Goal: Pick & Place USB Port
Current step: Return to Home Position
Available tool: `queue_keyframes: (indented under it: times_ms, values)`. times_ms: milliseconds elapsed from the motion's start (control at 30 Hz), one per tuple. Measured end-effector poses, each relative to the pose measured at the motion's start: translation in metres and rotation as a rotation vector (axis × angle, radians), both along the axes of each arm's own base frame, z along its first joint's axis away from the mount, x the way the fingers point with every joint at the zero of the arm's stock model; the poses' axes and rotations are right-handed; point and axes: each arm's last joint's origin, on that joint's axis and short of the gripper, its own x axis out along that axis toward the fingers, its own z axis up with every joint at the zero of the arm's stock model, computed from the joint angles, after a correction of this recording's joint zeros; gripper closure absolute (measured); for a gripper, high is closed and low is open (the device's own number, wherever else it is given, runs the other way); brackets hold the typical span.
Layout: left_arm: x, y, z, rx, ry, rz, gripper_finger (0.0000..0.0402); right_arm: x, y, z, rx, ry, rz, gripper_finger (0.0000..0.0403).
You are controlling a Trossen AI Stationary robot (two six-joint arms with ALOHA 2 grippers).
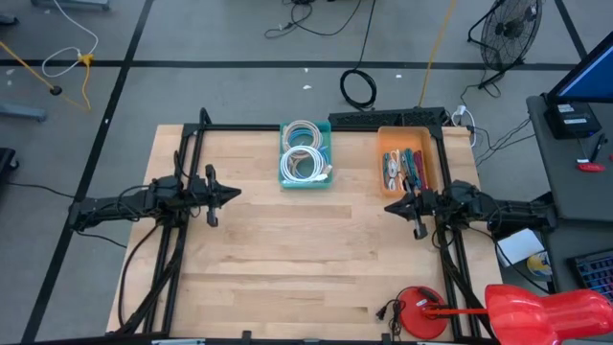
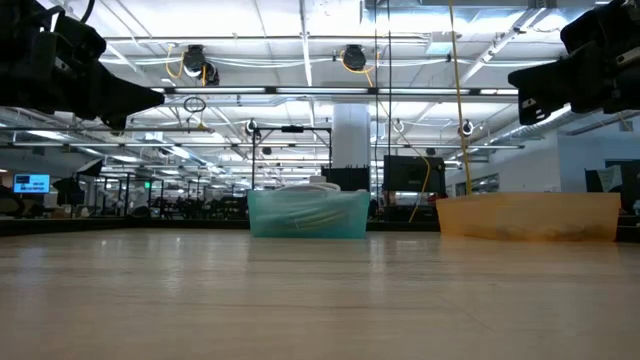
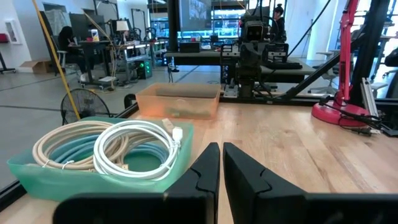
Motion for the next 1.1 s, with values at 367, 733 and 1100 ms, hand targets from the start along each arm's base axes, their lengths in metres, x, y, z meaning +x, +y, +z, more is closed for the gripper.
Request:
queue_keyframes:
  times_ms: [367,733,1100]
  values:
    - [0.0000,0.0000,0.0000,0.001,0.000,0.000,0.0376,-0.0001,0.0001,0.0020,0.007,-0.020,0.003,0.0403]
    - [0.0000,0.0000,-0.0001,0.000,0.000,0.000,0.0376,-0.0001,0.0001,0.0032,0.006,-0.033,0.003,0.0403]
    - [0.0000,0.0000,-0.0001,0.000,0.000,0.001,0.0376,-0.0002,0.0001,0.0035,0.006,-0.035,0.003,0.0403]
